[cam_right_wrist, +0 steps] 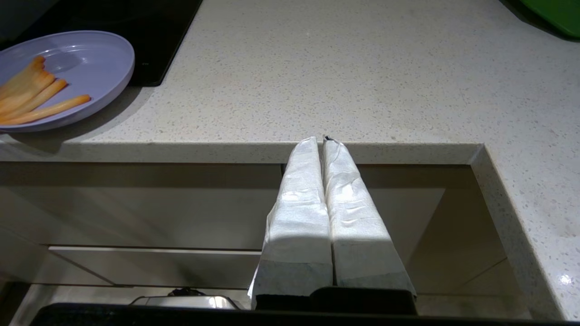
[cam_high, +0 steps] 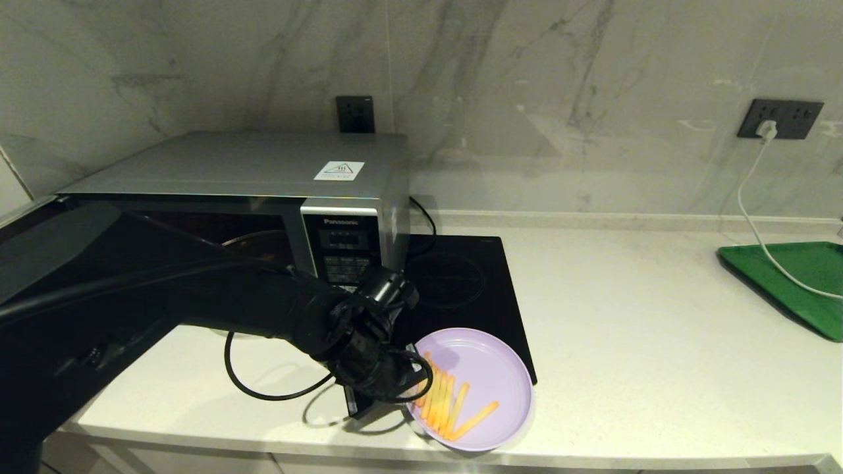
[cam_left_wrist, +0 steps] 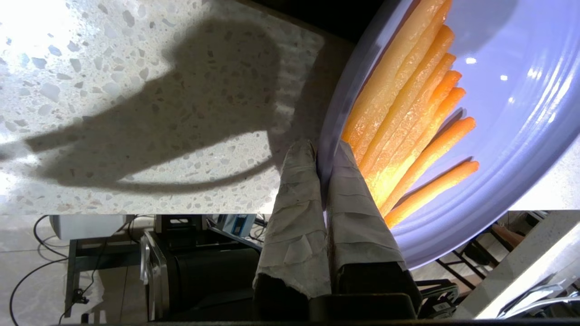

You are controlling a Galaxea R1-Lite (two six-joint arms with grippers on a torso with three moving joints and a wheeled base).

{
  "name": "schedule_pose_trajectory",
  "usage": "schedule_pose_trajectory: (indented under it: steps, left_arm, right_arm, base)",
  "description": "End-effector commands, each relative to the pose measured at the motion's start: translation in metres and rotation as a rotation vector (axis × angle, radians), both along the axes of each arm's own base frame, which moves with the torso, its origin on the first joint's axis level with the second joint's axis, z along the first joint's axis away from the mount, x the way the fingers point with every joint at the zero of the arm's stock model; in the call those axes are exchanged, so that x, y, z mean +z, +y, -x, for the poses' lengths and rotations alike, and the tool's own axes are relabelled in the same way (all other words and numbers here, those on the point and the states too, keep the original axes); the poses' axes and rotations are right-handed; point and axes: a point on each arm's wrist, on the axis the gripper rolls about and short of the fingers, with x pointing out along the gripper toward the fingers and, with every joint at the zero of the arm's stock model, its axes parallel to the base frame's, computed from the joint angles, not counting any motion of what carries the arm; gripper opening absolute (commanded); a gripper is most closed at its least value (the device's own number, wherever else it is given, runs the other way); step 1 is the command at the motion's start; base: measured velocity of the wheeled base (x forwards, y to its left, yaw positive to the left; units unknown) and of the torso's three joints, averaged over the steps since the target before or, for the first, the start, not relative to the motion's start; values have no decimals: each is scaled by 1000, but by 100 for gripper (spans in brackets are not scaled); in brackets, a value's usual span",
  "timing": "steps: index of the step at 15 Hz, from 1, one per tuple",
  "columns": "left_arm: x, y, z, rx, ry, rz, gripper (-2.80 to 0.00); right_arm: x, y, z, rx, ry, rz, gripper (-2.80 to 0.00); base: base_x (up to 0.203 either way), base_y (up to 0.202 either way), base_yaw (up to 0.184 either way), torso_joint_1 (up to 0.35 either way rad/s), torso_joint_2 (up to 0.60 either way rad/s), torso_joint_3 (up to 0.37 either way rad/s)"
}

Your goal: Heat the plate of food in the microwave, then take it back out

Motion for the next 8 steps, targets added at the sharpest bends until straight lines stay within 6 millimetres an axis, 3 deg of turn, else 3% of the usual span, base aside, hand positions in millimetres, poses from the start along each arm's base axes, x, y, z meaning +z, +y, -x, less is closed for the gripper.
schedule_pose_trajectory:
  steps: [1,8]
  left_arm:
    - [-4,-1,-1,7,11,-7,0]
    - [9,3,3,25,-1,8,0]
  right_arm:
    - [0,0,0,1,1,0,-280]
    - [0,0,0,0,1,0,-280]
  base:
    - [0,0,0,0,0,0]
    - [0,0,0,0,0,0]
